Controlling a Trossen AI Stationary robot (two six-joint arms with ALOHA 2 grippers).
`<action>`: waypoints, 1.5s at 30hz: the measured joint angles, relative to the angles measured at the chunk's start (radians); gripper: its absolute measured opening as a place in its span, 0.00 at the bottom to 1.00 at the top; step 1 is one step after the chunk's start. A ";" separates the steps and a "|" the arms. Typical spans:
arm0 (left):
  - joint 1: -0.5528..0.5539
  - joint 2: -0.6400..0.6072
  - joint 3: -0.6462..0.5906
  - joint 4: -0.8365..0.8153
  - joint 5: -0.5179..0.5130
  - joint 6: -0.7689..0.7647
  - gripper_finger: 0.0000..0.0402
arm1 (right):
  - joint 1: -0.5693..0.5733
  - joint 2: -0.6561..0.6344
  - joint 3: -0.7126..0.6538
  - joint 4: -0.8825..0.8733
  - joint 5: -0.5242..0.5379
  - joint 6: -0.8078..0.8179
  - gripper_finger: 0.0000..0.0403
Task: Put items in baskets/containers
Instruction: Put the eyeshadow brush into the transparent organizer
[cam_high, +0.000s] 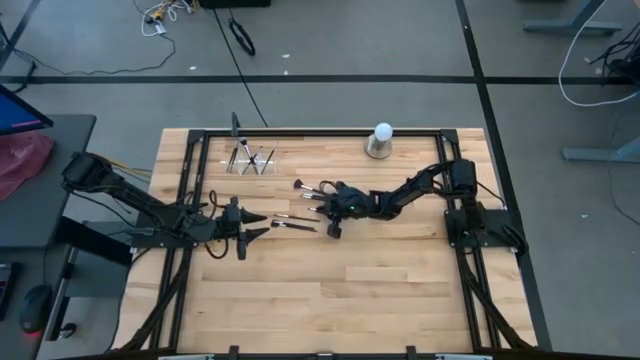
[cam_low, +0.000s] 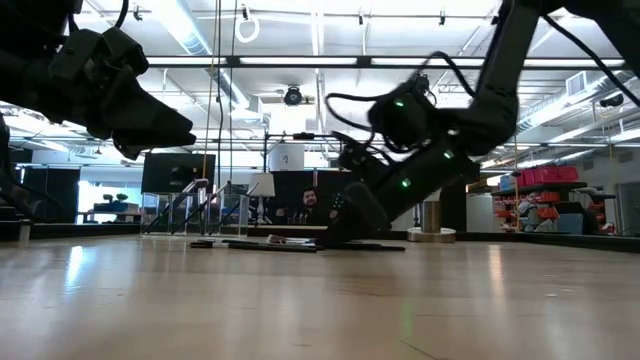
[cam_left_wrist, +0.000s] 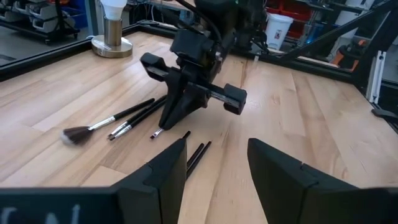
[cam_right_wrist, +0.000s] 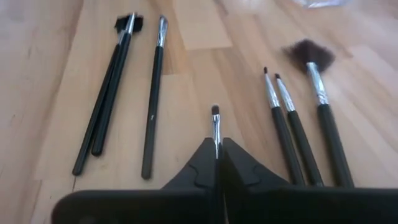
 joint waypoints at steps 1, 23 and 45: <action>0.000 0.000 0.000 0.000 0.000 0.000 0.44 | 0.004 0.003 -0.032 0.076 0.006 0.008 0.02; -0.034 0.452 0.063 0.579 0.074 0.263 0.44 | 0.225 0.008 0.065 0.803 0.005 0.007 0.02; 0.048 0.767 0.288 0.923 0.145 0.415 0.44 | 0.280 0.005 0.177 0.811 0.005 -0.057 0.02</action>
